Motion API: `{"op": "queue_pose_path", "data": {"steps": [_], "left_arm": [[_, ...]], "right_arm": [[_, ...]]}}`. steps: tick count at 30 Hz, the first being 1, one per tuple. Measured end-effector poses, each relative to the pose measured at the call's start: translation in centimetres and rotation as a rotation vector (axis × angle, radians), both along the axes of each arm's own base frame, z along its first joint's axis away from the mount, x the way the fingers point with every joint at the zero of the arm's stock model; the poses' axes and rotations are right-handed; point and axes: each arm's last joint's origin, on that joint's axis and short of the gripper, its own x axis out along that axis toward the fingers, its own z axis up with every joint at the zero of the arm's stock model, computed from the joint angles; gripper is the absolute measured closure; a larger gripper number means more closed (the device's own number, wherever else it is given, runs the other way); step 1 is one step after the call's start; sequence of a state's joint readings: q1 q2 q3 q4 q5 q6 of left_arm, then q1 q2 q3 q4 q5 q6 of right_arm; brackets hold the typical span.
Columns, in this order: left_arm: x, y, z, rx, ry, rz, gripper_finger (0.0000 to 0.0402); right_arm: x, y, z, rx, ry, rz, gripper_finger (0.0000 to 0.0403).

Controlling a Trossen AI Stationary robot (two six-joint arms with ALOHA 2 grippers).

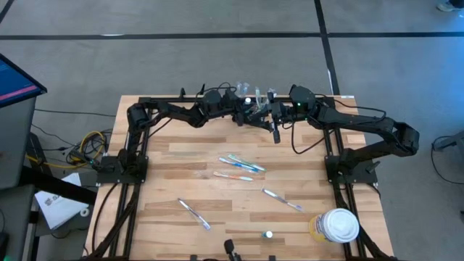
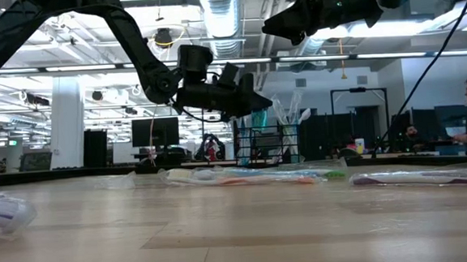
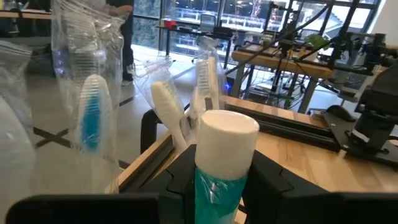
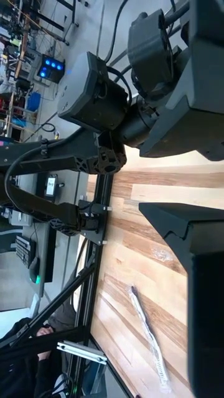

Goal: Pick & Place toothbrushing station
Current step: Put the top blue mouthwash into the mesh organizer

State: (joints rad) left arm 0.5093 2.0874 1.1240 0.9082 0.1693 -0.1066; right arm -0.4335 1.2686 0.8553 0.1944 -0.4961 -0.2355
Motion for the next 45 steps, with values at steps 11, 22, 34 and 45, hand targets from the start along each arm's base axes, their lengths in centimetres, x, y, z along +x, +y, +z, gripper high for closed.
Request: {"op": "queue_pose_path", "data": {"steps": [11,22,34,45], "left_arm": [[0.3,-0.4,-0.7,-0.002,0.02,0.042,0.0317],[0.5,-0.5,-1.4,-0.008,0.024,0.07,0.0317],[0.3,-0.2,-2.0,-0.027,0.09,0.096,0.0316],[0.2,0.0,-2.2,-0.038,0.111,0.104,0.0316]], "right_arm": [[0.0,0.0,0.0,0.0,0.0,0.0,0.0286],[0.0,0.0,0.0,0.0,0.0,0.0,0.0286],[0.0,0.0,0.0,0.0,0.001,0.0,0.0286],[0.0,0.0,0.0,0.001,0.003,0.0,0.0286]]}}
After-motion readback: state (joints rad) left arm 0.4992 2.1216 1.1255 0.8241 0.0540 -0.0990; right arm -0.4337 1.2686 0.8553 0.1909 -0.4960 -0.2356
